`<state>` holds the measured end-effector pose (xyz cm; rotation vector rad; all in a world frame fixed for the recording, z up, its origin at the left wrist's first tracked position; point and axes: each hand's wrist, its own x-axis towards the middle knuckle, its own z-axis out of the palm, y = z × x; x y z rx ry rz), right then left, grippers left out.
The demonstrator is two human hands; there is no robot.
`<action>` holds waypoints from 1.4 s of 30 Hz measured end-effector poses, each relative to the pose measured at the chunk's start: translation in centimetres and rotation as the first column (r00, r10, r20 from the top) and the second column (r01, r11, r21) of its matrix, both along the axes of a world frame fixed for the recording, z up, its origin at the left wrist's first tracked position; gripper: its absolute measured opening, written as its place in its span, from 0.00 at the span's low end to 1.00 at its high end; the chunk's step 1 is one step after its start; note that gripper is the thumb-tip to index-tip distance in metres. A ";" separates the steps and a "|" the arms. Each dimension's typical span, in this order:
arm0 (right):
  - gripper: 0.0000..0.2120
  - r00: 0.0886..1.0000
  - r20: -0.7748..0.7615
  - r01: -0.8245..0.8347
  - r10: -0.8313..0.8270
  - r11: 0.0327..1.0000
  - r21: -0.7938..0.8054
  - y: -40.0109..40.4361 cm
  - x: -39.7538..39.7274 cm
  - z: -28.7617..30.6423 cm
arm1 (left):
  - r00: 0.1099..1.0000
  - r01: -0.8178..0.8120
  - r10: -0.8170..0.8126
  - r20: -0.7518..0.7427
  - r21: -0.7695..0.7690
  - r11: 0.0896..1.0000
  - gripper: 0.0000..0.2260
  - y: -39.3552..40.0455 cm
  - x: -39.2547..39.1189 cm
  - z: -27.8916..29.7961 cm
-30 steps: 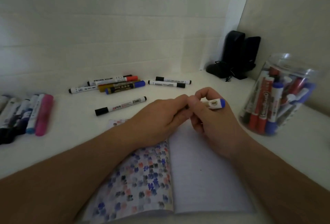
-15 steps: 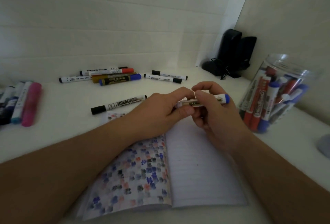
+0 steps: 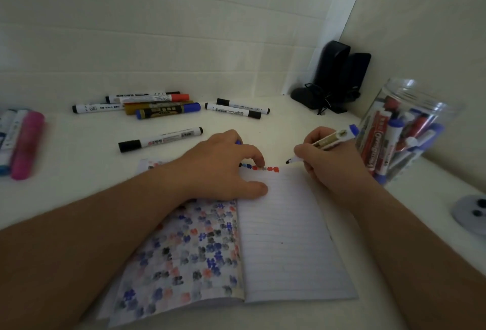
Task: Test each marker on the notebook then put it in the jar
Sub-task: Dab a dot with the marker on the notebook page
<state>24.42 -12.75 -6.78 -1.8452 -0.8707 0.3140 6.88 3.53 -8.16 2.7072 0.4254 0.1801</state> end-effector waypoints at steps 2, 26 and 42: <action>0.08 0.998 0.053 0.029 -0.028 0.999 -0.024 0.3 -0.3 -0.3 | 1.000 -0.005 0.005 -0.001 0.000 1.000 0.22 0.0 0.1 0.0; 0.12 0.993 0.108 0.056 -0.046 0.994 -0.094 1.1 0.3 -1.1 | 1.000 -0.016 0.016 -0.006 -0.010 1.000 0.23 0.0 0.2 0.0; 0.10 0.989 0.142 0.065 -0.051 0.993 -0.098 1.1 0.1 -1.1 | 1.000 -0.014 0.014 0.010 -0.023 1.000 0.21 0.0 0.2 -0.1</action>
